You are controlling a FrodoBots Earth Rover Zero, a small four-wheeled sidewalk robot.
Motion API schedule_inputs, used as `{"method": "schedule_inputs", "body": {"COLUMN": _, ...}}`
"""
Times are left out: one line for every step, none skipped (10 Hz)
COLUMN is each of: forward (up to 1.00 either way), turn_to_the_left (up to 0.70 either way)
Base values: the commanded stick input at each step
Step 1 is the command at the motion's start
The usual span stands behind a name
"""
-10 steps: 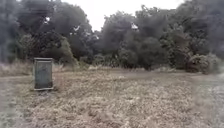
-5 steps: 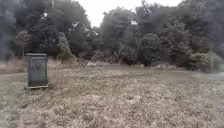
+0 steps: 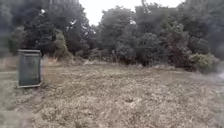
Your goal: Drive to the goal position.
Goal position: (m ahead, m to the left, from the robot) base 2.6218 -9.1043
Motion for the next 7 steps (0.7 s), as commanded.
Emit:
{"method": "schedule_inputs", "body": {"forward": 0.45, "turn_to_the_left": 0.00}}
{"method": "schedule_inputs", "body": {"forward": 0.45, "turn_to_the_left": 0.00}}
{"method": "schedule_inputs", "body": {"forward": 0.45, "turn_to_the_left": 0.00}}
{"method": "schedule_inputs", "body": {"forward": 0.45, "turn_to_the_left": 0.00}}
{"method": "schedule_inputs", "body": {"forward": 0.45, "turn_to_the_left": 0.00}}
{"method": "schedule_inputs", "body": {"forward": 0.45, "turn_to_the_left": 0.00}}
{"method": "schedule_inputs", "body": {"forward": 0.45, "turn_to_the_left": 0.00}}
